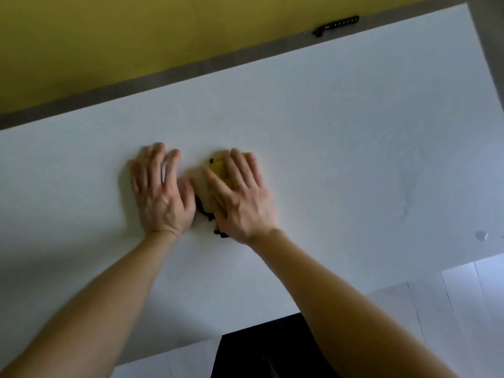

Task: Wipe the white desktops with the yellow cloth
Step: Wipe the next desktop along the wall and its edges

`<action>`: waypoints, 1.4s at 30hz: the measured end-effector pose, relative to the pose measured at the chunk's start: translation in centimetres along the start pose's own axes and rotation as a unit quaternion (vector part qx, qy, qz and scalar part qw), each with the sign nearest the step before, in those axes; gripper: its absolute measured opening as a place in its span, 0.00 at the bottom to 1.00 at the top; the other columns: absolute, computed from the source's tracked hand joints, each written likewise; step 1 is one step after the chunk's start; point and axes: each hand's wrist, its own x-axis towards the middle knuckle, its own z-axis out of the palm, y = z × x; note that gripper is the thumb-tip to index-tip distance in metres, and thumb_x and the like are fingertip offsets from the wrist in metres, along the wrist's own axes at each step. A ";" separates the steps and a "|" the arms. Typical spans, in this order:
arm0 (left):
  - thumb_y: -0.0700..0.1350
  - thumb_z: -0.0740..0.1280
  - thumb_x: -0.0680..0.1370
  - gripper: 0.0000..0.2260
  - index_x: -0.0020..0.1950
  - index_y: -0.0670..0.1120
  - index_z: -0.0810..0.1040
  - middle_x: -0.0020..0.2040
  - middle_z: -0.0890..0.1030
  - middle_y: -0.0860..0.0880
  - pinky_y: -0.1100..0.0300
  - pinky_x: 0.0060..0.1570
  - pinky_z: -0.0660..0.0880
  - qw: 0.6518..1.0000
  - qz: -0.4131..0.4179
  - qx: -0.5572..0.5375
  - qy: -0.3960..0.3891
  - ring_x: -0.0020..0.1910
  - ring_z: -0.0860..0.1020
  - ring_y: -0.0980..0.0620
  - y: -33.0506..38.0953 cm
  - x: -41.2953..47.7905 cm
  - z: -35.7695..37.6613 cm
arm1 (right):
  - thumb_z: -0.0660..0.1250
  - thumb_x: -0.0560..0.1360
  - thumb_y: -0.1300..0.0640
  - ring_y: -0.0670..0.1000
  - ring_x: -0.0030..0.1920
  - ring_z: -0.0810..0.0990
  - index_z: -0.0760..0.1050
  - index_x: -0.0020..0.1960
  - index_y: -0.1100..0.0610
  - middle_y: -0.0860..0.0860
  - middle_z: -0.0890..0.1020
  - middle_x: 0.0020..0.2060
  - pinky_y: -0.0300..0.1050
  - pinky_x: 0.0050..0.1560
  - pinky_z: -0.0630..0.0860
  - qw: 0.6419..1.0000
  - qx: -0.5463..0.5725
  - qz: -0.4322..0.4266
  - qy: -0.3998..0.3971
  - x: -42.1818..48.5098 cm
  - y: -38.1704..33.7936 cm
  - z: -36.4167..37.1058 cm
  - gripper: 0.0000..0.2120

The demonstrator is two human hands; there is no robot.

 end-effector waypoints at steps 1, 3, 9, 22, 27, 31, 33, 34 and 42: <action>0.49 0.64 0.84 0.24 0.80 0.45 0.72 0.83 0.67 0.42 0.34 0.82 0.56 1.000 0.000 0.000 -0.001 0.84 0.63 0.37 0.0 0.0 0.0 | 0.69 0.81 0.48 0.67 0.84 0.62 0.72 0.81 0.53 0.65 0.70 0.80 0.66 0.86 0.51 0.999 -0.003 -0.036 -0.007 -0.2 0.4 -0.2 0.29; 0.51 0.62 0.85 0.24 0.81 0.46 0.72 0.84 0.67 0.42 0.34 0.82 0.56 1.000 -0.005 0.003 -0.003 0.84 0.62 0.37 0.0 0.1 0.0 | 0.71 0.79 0.49 0.66 0.83 0.63 0.74 0.80 0.52 0.62 0.72 0.79 0.65 0.86 0.52 0.998 -0.019 -0.063 -0.007 -0.1 4.0 -1.5 0.30; 0.53 0.61 0.85 0.24 0.80 0.47 0.72 0.83 0.68 0.44 0.35 0.83 0.55 1.000 -0.012 -0.006 0.007 0.84 0.63 0.39 0.1 0.3 0.1 | 0.66 0.80 0.51 0.66 0.84 0.60 0.72 0.80 0.51 0.58 0.72 0.78 0.68 0.85 0.52 0.976 -0.079 0.179 0.097 1.6 14.6 -6.4 0.28; 0.52 0.64 0.83 0.24 0.79 0.48 0.72 0.84 0.67 0.45 0.36 0.83 0.55 1.000 -0.020 -0.002 0.005 0.85 0.61 0.40 0.4 0.3 -0.1 | 0.72 0.78 0.53 0.64 0.85 0.61 0.75 0.79 0.53 0.59 0.74 0.78 0.67 0.84 0.56 0.998 -0.040 -0.054 -0.014 -2.5 9.6 -4.1 0.30; 0.52 0.63 0.84 0.23 0.79 0.49 0.72 0.84 0.67 0.46 0.37 0.83 0.55 1.000 -0.023 -0.009 0.015 0.85 0.62 0.41 0.2 0.3 0.2 | 0.62 0.77 0.51 0.65 0.85 0.60 0.72 0.80 0.53 0.59 0.72 0.79 0.69 0.84 0.52 0.964 -0.078 0.231 0.106 -3.5 14.6 -6.5 0.31; 0.50 0.63 0.84 0.22 0.78 0.49 0.73 0.83 0.69 0.45 0.38 0.84 0.54 0.999 -0.024 -0.007 0.026 0.84 0.63 0.41 0.4 0.3 0.1 | 0.66 0.75 0.50 0.70 0.83 0.60 0.73 0.80 0.59 0.68 0.69 0.80 0.69 0.85 0.50 0.982 -0.048 0.164 0.079 -4.9 3.4 -1.0 0.34; 0.51 0.63 0.83 0.22 0.77 0.49 0.74 0.82 0.69 0.45 0.38 0.83 0.55 1.000 -0.022 0.003 0.022 0.83 0.64 0.40 0.4 0.3 -0.2 | 0.69 0.76 0.53 0.69 0.84 0.60 0.73 0.80 0.58 0.66 0.70 0.79 0.68 0.85 0.50 0.999 -0.022 0.030 0.021 -6.7 -2.9 1.2 0.32; 0.52 0.63 0.83 0.22 0.77 0.50 0.73 0.82 0.69 0.45 0.38 0.83 0.55 1.000 -0.021 0.007 0.016 0.83 0.64 0.40 0.4 0.3 -0.2 | 0.70 0.77 0.53 0.67 0.85 0.59 0.73 0.80 0.56 0.65 0.70 0.79 0.67 0.85 0.50 1.000 -0.019 -0.021 -0.004 -7.5 -4.6 1.6 0.32; 0.56 0.63 0.80 0.30 0.80 0.44 0.70 0.84 0.66 0.40 0.34 0.83 0.55 0.996 0.011 -0.017 -0.088 0.85 0.61 0.38 -0.1 -2.2 -3.6 | 0.68 0.82 0.54 0.64 0.85 0.60 0.72 0.80 0.51 0.57 0.72 0.79 0.69 0.84 0.56 0.981 -0.088 0.156 0.077 -13.2 10.9 -5.6 0.27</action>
